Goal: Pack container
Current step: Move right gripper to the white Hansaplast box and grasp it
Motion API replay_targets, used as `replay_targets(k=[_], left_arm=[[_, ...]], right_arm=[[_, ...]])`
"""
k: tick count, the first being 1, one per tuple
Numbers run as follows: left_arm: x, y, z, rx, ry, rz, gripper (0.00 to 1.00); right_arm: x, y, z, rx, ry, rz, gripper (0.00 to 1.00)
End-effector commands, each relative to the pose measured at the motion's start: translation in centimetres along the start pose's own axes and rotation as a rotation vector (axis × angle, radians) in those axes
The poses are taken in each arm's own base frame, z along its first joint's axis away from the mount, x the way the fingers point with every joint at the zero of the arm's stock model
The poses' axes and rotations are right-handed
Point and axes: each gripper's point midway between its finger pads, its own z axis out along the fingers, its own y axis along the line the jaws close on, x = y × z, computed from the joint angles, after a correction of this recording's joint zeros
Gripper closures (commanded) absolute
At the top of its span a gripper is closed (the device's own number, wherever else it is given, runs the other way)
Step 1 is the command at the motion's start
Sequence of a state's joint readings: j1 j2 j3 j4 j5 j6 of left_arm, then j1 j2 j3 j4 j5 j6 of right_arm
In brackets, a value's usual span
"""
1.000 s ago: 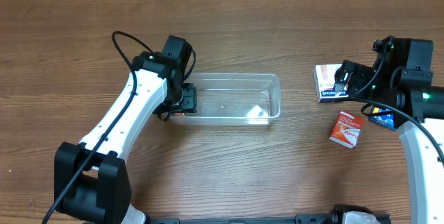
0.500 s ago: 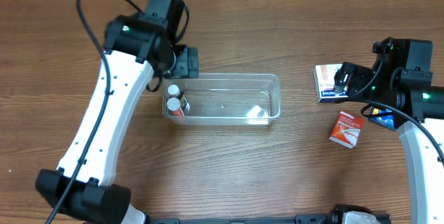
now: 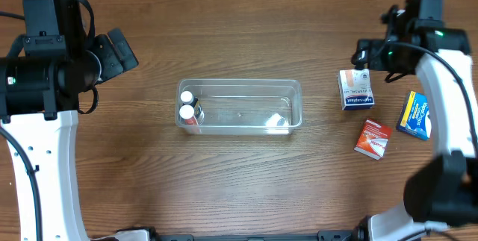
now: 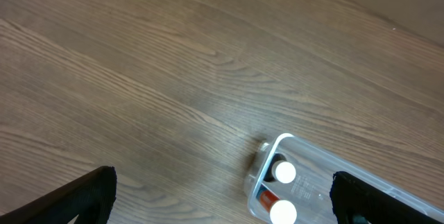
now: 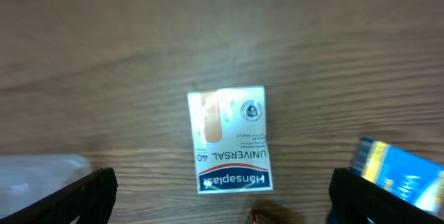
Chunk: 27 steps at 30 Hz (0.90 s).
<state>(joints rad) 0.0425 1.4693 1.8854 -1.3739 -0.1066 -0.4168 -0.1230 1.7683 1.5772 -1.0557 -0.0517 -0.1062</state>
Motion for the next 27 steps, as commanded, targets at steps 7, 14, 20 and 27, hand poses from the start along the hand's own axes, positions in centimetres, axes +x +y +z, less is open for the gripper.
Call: replay_targets(k=[7,14,20,27], left_arm=[[0.4,-0.3,1.9,0.002,0.059,0.002,0.0],[0.3,-0.4,2.1,0.002,0.06,0.01,0.0],[0.3,-0.4,2.1,0.001,0.06,0.02,0.0],[0.3,-0.4,2.1,0.001,0.061,0.02,0.0]], right_arm=[[2.8,0.6,8.5,-0.076,0.206,-0.039,0.0],[5.2,0.5,12.0,-0.068,0.313,-0.03,0.0],[5.4,0.5,12.3,-0.063,0.319,-0.003,0.07],[5.7,0.5,12.2,-0.064,0.331,-0.002,0.28]])
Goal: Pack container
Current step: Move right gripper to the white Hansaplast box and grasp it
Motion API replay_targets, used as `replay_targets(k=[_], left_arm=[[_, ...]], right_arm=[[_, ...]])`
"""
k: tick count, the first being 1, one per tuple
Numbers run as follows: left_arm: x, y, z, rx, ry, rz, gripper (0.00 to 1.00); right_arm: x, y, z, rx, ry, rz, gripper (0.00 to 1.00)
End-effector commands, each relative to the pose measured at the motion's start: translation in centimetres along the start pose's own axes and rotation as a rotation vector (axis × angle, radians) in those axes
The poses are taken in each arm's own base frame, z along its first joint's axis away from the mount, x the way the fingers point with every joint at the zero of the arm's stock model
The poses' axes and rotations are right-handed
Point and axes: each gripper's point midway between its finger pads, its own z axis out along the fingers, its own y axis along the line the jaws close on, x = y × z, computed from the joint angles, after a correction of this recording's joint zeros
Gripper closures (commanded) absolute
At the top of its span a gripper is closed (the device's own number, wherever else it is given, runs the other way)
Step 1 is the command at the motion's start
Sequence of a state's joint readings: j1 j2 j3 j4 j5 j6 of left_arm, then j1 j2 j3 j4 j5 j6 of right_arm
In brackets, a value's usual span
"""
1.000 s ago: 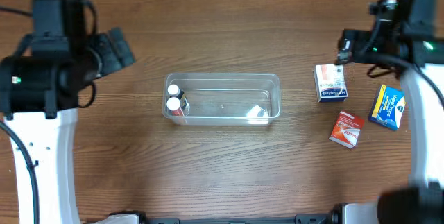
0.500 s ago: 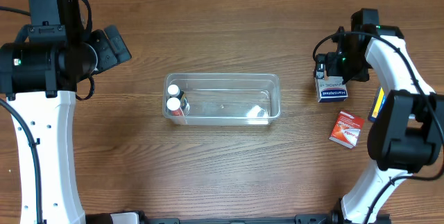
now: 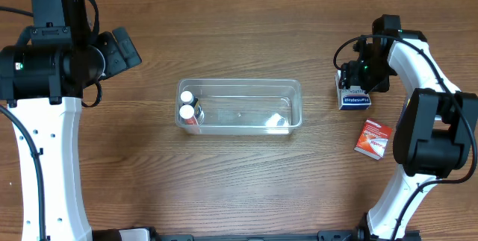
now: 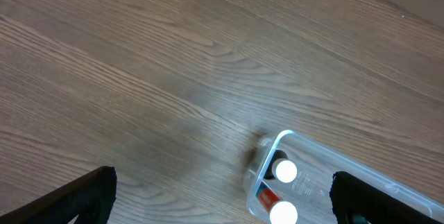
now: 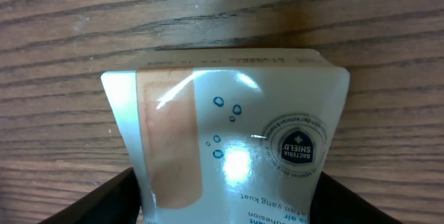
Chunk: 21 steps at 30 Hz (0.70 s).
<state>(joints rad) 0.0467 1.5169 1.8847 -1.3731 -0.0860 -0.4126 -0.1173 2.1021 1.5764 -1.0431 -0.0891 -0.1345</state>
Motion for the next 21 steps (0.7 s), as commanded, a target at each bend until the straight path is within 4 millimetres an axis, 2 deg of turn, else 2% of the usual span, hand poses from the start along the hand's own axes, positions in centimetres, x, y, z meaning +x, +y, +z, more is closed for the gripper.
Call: replay_targets(k=[1,8,14,21], left_arm=[[0.1,0.0,0.2,0.003,0.01,0.015,0.0],[0.1,0.0,0.2,0.004,0.01,0.015,0.0],[0.1,0.0,0.2,0.003,0.01,0.015,0.0],[0.2,0.0,0.2,0.002,0.013,0.015,0.0]], right_arm=[[0.3,0.3,0.3,-0.01,0.012,0.001,0.28],[0.3,0.3,0.3,-0.01,0.012,0.001,0.3],[0.6,0.1,0.3,0.005,0.022,0.002,0.11],[1.5,-0.1,2.0,0.007,0.033,0.008,0.11]])
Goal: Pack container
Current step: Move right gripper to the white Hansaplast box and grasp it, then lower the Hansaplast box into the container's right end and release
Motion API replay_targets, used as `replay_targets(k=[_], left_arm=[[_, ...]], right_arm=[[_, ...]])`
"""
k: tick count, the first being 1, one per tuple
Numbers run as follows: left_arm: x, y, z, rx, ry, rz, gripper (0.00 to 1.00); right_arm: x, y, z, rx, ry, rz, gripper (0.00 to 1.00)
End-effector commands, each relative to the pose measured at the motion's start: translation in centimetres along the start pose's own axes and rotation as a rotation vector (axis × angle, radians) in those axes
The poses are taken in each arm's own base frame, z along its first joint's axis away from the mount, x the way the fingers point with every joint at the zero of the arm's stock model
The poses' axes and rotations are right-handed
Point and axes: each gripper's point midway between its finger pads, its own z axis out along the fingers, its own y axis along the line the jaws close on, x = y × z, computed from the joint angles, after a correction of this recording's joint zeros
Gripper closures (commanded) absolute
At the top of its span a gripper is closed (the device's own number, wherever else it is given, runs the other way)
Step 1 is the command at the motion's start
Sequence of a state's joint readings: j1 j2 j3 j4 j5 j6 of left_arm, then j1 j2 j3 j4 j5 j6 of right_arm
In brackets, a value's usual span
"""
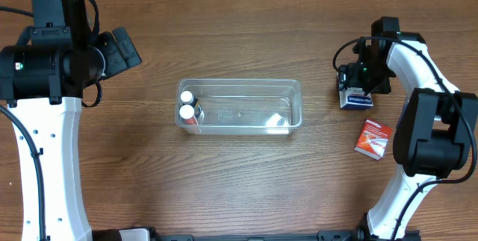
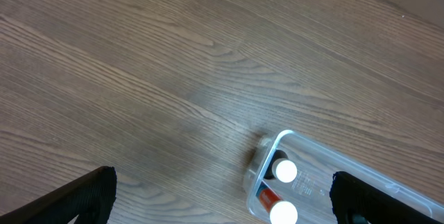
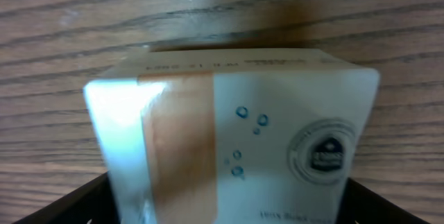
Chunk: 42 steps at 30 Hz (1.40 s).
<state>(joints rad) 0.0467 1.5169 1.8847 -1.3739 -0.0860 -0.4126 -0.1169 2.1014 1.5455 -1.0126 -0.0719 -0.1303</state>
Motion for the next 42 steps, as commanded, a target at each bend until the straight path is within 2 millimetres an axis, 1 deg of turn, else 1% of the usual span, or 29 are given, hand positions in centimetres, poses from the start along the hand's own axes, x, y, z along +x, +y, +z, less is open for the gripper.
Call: replay_targets(k=[1,6,8,9,13,16,21,23,24,26,27,28,29,31,32,34,36,37,39,42], left_arm=[[0.2,0.0,0.2,0.002,0.012,0.015,0.0],[0.2,0.0,0.2,0.002,0.012,0.015,0.0],[0.2,0.0,0.2,0.002,0.012,0.015,0.0],[0.2,0.0,0.2,0.002,0.012,0.015,0.0],[0.2,0.0,0.2,0.002,0.012,0.016,0.0],[0.2,0.0,0.2,0.002,0.013,0.023,0.0],[0.1,0.1,0.2,-0.001,0.011,0.025,0.0],[0.1,0.1,0.2,-0.001,0.011,0.03,0.0],[0.1,0.0,0.2,-0.001,0.01,0.03,0.0],[0.1,0.0,0.2,-0.001,0.01,0.031,0.0],[0.1,0.1,0.2,-0.001,0.01,0.031,0.0],[0.1,0.1,0.2,-0.001,0.01,0.031,0.0],[0.1,0.0,0.2,-0.001,0.01,0.031,0.0],[0.1,0.1,0.2,-0.001,0.01,0.031,0.0],[0.1,0.1,0.2,-0.004,0.009,0.03,0.0],[0.1,0.1,0.2,-0.006,0.009,0.031,0.0],[0.1,0.1,0.2,-0.006,0.009,0.031,0.0],[0.1,0.1,0.2,-0.005,0.009,0.03,0.0],[0.1,0.1,0.2,-0.005,0.01,0.03,0.0],[0.2,0.2,0.2,-0.007,0.013,0.031,0.0]], right_arm=[[1.3,0.2,1.4,-0.01,0.032,0.007,0.13],[0.9,0.2,1.3,-0.01,0.019,0.006,0.26],[0.8,0.2,1.3,-0.009,0.014,0.021,0.28],[0.8,0.2,1.3,-0.009,0.015,0.024,0.3],[0.5,0.2,1.0,-0.009,0.006,0.03,0.32],[-0.2,0.3,-0.3,-0.008,-0.007,0.046,0.32],[-1.4,0.8,-5.5,-0.007,-0.059,0.049,0.32],[-1.5,1.2,-8.5,-0.01,-0.103,0.07,0.32],[-1.2,1.5,-10.4,-0.011,-0.128,0.063,0.33],[-0.6,2.3,-12.9,-0.014,-0.168,0.067,0.33],[-0.2,2.9,-14.3,-0.016,-0.192,0.061,0.33],[0.5,4.0,-16.3,-0.022,-0.228,0.042,0.32],[1.1,5.1,-17.7,-0.029,-0.256,0.026,0.33],[2.5,8.2,-21.0,-0.051,-0.332,-0.053,0.32],[3.3,10.2,-22.5,-0.064,-0.372,-0.082,0.33],[4.7,13.5,-24.3,-0.093,-0.424,-0.109,0.33],[6.0,16.8,-24.8,-0.138,-0.429,-0.148,0.33],[7.0,19.4,-24.4,-0.167,-0.411,-0.173,0.33],[7.8,21.6,-23.4,-0.169,-0.386,-0.184,0.33],[7.9,24.1,-20.7,-0.141,-0.344,-0.158,0.33]])
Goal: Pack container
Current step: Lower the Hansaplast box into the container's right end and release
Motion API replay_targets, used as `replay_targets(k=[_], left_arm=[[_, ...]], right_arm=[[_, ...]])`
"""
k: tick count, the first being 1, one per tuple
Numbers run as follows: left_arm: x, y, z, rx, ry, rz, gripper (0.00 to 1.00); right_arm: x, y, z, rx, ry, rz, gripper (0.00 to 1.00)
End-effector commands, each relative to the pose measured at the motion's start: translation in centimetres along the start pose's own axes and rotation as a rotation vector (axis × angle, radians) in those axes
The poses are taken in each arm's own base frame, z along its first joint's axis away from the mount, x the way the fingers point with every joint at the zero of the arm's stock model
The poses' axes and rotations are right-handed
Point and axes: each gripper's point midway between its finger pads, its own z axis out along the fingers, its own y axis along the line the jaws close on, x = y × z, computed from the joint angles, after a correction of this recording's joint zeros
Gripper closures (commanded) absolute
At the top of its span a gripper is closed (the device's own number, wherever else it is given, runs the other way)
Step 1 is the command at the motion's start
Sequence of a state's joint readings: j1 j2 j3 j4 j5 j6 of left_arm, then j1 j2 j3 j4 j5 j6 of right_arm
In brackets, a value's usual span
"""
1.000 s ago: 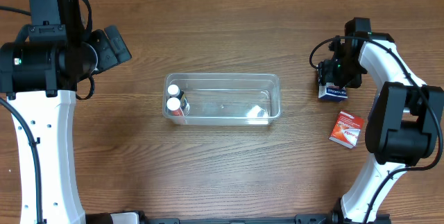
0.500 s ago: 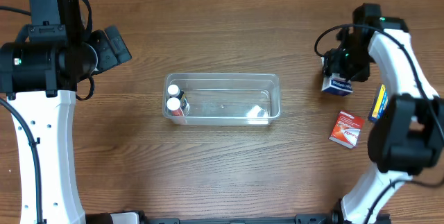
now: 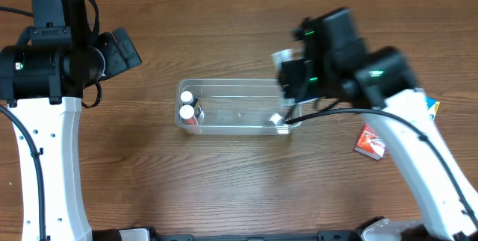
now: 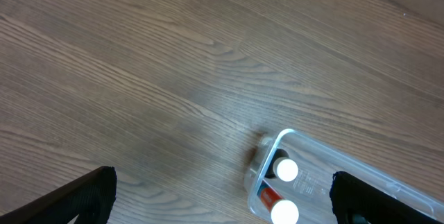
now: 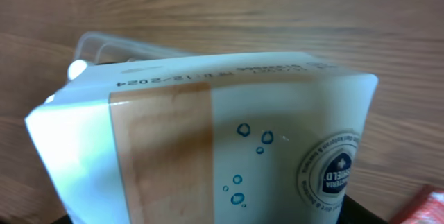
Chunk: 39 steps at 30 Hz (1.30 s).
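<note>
A clear plastic container (image 3: pixel 239 83) lies mid-table with two white-capped bottles (image 3: pixel 186 104) at its left end. My right gripper (image 3: pixel 293 81) hangs over the container's right end, shut on a white Hansaplast plaster box (image 5: pixel 229 148) that fills the right wrist view. Behind the box the container's rim (image 5: pixel 104 40) shows. My left gripper (image 3: pixel 124 51) stays open and empty at the far left, above bare wood. In its wrist view the container's corner (image 4: pixel 281 137) and the bottles (image 4: pixel 284 170) show.
A red box (image 3: pixel 372 139) lies on the table right of the container. A blue and yellow box (image 3: pixel 432 107) peeks out from behind my right arm further right. The red box's corner (image 5: pixel 431 203) also shows at the right wrist view's lower right.
My right gripper, then down on the plaster box at the table's right, now holds it in the air over the container's right end. The left arm has not moved.
First my right gripper hovered open above the plaster box lying right of the container. Then it was low around the box, then shut on it. Now the box is off the table and over the container. The left arm stayed put throughout.
</note>
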<state>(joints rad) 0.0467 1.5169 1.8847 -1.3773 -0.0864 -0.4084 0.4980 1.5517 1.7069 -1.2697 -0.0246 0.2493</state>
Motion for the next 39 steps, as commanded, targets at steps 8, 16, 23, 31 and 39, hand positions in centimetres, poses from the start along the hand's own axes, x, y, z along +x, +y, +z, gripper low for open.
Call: replay_targets(k=[8,16,23,31,39], left_arm=[[0.2,0.2,0.2,-0.009,0.01,0.028,0.0],[0.2,0.2,0.2,-0.009,0.011,0.038,0.0],[0.2,0.2,0.2,-0.009,0.01,0.038,0.0],[0.2,0.2,0.2,-0.009,0.011,0.038,0.0],[0.2,0.2,0.2,-0.009,0.012,0.042,0.0]], right_arm=[[2.7,0.2,10.2,0.135,0.214,0.138,0.33],[4.3,-0.8,14.1,0.183,0.277,0.14,0.32],[5.2,-3.5,15.8,0.21,0.297,0.183,0.28],[4.8,-3.9,16.0,0.202,0.286,0.149,0.27],[5.5,-4.3,17.7,0.215,0.322,0.141,0.25]])
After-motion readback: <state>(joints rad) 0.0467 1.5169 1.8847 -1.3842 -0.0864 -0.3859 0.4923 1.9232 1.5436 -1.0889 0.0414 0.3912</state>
